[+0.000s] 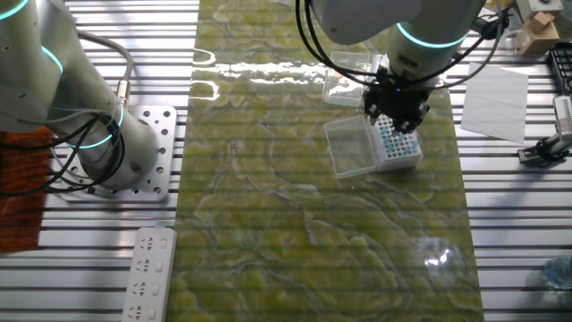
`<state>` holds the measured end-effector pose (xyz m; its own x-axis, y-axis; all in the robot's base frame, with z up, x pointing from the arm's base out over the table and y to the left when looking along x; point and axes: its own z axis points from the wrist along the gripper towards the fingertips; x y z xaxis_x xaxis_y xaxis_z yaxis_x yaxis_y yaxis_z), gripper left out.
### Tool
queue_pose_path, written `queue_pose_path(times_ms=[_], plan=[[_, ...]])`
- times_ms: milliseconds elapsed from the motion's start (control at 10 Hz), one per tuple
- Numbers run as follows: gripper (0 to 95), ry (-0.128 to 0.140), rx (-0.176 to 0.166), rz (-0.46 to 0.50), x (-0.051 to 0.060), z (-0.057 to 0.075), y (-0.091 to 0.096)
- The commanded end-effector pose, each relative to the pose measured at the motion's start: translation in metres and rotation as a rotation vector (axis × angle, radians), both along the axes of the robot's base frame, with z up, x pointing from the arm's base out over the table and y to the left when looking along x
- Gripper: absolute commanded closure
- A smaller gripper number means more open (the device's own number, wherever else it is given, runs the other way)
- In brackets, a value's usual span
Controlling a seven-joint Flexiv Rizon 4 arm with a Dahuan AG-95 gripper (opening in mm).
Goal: Transfer all medium pipette tips from one holder to another
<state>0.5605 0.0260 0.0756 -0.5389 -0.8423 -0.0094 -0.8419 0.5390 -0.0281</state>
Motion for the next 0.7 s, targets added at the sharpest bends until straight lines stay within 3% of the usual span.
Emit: queue_pose_path(times_ms=[100, 200, 300, 700], plan=[[76.0, -0.009, -0.009, 0.023, -0.0003, -0.0016, -0.0011], [76.0, -0.014, -0.013, 0.035, -0.0004, -0.0023, -0.0016], [95.0, -0.016, -0.015, 0.052, -0.0006, -0.0029, -0.0019], [95.0, -0.010, -0.019, 0.065, -0.0015, 0.0005, -0.0054]])
